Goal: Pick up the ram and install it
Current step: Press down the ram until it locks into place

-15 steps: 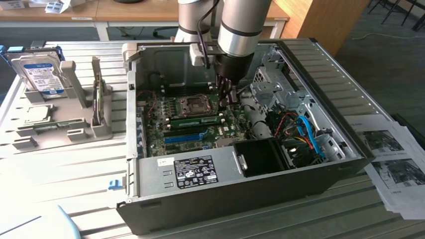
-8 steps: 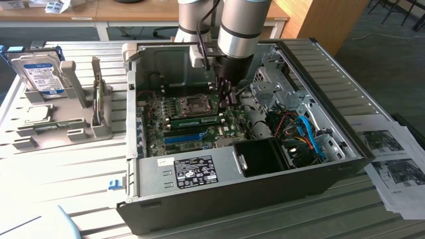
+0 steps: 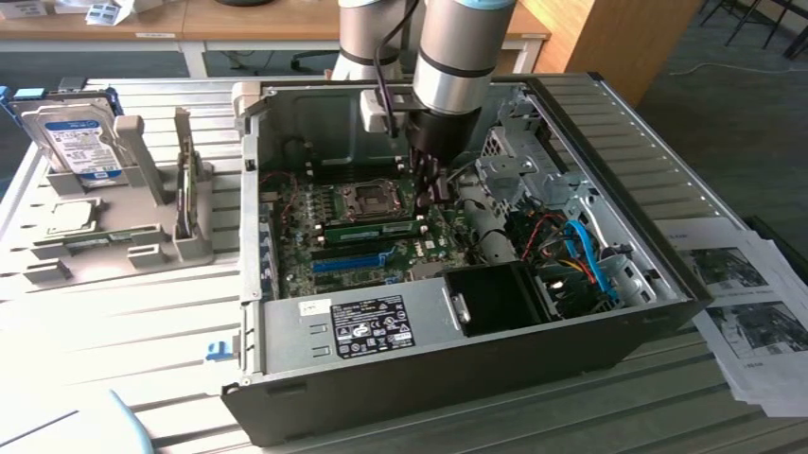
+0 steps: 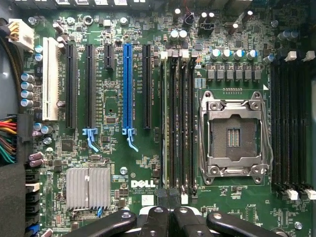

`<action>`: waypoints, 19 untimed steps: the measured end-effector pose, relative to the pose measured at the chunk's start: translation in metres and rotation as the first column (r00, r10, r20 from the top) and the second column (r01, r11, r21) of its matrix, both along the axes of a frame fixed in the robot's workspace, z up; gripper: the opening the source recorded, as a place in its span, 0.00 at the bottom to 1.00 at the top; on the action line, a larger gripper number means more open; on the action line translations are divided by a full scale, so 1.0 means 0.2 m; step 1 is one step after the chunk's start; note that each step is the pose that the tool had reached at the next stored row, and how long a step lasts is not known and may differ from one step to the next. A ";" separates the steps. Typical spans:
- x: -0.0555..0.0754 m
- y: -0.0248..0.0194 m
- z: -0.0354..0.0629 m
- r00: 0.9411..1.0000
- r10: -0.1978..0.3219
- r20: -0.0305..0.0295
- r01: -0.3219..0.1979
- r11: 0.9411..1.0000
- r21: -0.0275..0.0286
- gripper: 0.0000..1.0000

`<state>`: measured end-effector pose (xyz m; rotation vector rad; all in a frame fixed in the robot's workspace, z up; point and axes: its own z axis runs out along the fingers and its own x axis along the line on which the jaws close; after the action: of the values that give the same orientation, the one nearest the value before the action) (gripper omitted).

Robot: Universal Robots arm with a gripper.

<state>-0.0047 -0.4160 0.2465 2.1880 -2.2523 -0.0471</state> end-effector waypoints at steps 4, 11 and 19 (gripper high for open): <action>0.00 0.000 -0.011 1.000 0.000 0.000 0.000 1.000 0.000 0.09; 0.00 0.000 -0.031 1.000 -0.001 0.000 0.001 1.000 0.000 0.09; 0.00 0.000 -0.045 1.000 -0.002 0.000 0.002 1.000 0.000 0.09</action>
<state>-0.0047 -0.4161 0.2374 2.1861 -2.2539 -0.0470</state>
